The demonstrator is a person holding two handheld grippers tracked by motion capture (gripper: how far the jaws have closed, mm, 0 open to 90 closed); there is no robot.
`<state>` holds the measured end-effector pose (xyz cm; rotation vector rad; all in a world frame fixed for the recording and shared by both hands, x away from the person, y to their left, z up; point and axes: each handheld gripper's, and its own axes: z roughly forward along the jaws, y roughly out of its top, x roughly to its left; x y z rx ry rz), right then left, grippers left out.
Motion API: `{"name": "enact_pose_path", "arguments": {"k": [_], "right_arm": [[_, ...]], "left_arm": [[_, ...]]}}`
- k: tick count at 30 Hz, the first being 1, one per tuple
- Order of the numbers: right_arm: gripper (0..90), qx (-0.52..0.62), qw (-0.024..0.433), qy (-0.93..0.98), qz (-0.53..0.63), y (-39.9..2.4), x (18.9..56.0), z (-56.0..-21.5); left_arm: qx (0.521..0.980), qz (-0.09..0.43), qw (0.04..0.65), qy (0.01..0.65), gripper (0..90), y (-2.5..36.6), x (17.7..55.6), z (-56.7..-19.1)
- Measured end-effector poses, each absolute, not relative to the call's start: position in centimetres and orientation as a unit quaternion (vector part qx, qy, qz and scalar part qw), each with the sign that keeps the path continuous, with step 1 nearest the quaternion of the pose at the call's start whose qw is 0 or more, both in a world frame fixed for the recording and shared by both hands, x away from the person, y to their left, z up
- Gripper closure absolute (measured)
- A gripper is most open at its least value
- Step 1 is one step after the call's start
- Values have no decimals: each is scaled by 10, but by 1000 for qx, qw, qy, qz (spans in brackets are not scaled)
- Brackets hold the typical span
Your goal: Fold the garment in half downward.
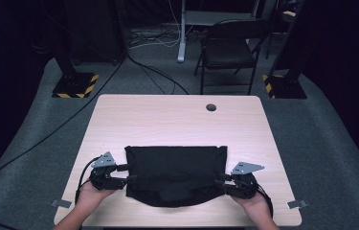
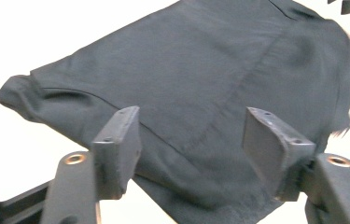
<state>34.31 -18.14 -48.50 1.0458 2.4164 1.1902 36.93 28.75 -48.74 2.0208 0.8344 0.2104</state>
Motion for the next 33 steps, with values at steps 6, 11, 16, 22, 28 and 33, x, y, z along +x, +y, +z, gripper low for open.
{"name": "enact_pose_path", "arguments": {"k": [6,11,16,22,28,33], "right_arm": [[497,371,117,821,417,-179,354,-488],[451,358,108,828,417,-165,367,-489],[419,339,104,835,421,-149,375,-488],[376,319,106,841,423,-133,378,-488],[331,304,90,843,435,-117,377,-488],[323,294,77,853,424,-108,374,-498]], "left_arm": [[817,83,455,344,285,280,377,-493],[826,77,450,332,269,262,387,-497],[838,67,442,311,250,236,396,-502],[846,61,436,301,238,222,398,-504],[851,52,436,288,218,212,394,-504],[865,47,423,266,213,203,390,-511]]}}
